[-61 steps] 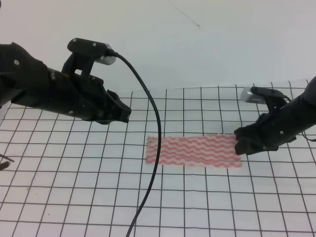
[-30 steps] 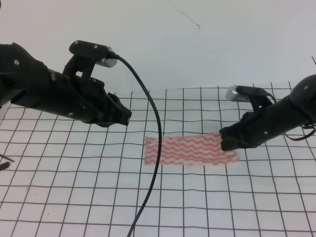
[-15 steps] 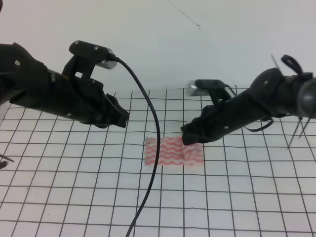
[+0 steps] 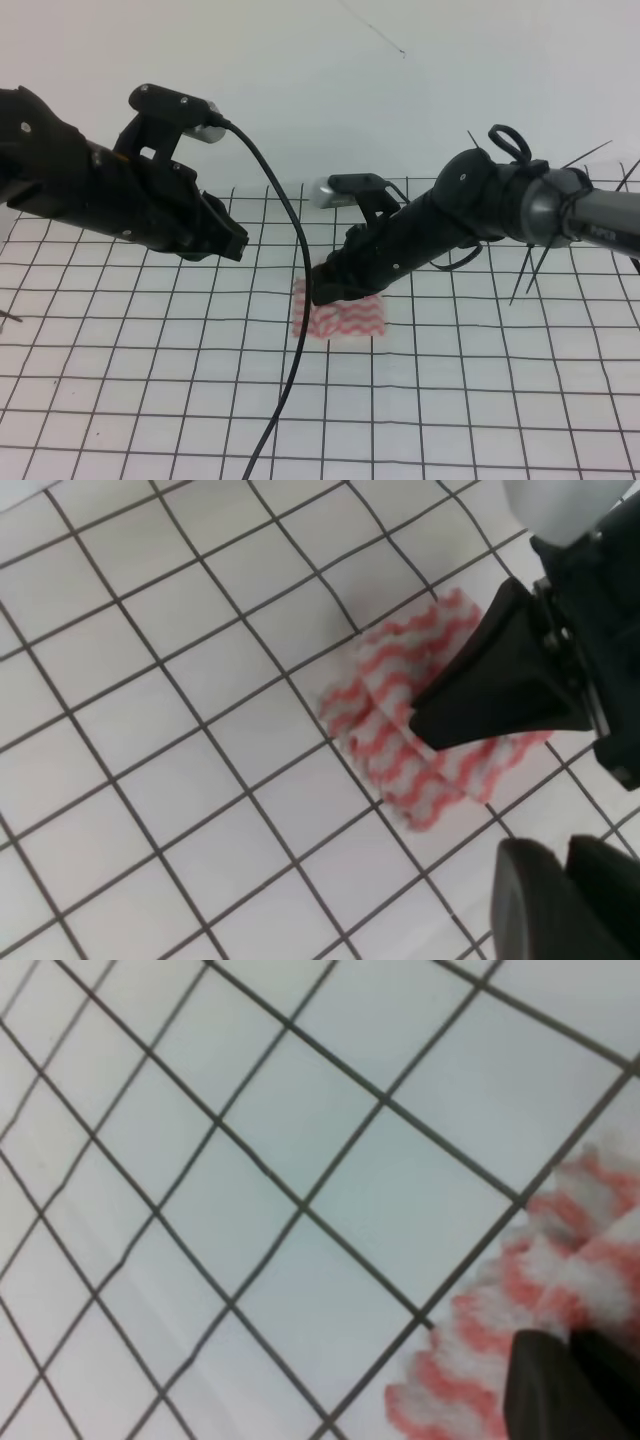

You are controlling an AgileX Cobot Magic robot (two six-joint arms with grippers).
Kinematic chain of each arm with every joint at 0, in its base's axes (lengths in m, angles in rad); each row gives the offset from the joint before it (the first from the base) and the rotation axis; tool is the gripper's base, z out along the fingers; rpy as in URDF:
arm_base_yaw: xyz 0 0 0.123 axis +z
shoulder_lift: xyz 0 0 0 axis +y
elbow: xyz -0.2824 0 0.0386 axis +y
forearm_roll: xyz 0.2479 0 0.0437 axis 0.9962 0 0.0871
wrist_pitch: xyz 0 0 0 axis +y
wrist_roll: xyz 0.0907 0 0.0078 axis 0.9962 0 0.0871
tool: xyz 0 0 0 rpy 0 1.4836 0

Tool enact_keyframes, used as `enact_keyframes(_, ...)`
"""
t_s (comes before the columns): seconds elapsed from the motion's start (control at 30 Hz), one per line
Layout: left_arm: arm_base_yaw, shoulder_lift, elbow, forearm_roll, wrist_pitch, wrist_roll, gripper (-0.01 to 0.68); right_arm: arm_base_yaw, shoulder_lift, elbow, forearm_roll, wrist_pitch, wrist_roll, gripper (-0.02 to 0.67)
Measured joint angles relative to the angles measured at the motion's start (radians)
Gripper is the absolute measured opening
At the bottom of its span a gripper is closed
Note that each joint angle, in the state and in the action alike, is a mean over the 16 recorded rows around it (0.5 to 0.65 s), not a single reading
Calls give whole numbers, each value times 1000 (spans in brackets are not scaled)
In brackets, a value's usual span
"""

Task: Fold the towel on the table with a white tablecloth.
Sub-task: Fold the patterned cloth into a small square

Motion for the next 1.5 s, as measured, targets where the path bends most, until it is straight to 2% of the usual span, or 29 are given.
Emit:
enact_keyframes(0.43,2,-1,0,-7,1,0,52,4,16,-17,225,48,-291,217)
enact_keyframes(0.53,2,-1,0,-8,1,0,52,-6,7,-17,257,50,-334,238)
enact_keyframes(0.67,2,1,0,-17,1,3,52,-27,-4,-17,250,48,-328,206)
enact_keyframes(1.07,2,77,-1,-116,0,74,52,-87,-1,-15,85,28,-192,23)
enact_keyframes(1.5,2,148,-1,-227,17,193,49,-94,-27,-16,33,-1,-191,3)
